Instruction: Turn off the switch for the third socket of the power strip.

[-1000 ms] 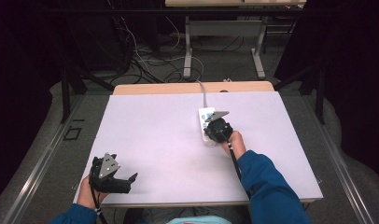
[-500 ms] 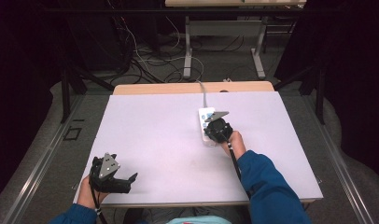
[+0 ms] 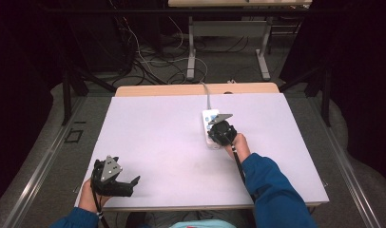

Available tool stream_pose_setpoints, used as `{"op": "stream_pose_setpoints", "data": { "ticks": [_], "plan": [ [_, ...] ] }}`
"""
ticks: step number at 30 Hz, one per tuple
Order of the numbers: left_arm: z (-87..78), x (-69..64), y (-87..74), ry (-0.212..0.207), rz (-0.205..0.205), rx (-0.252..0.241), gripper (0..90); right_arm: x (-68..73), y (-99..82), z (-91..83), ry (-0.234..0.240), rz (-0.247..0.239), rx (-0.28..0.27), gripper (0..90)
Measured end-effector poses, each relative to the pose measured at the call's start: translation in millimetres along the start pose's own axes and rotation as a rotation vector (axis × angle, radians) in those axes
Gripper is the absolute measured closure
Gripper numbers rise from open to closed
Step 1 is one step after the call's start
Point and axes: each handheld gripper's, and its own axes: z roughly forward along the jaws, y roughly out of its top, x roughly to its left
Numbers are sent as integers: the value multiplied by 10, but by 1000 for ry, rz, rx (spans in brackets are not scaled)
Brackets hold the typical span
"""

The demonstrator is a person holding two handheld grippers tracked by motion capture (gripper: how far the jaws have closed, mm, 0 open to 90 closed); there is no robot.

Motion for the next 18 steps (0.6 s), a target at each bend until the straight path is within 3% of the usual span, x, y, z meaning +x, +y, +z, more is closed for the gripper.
{"op": "stream_pose_setpoints", "data": {
  "ticks": [18],
  "plan": [
    [0, 0, -1, 0, -1, 0, 5, 5, -1, -1, -7, -1, -3, 900]
  ]
}}
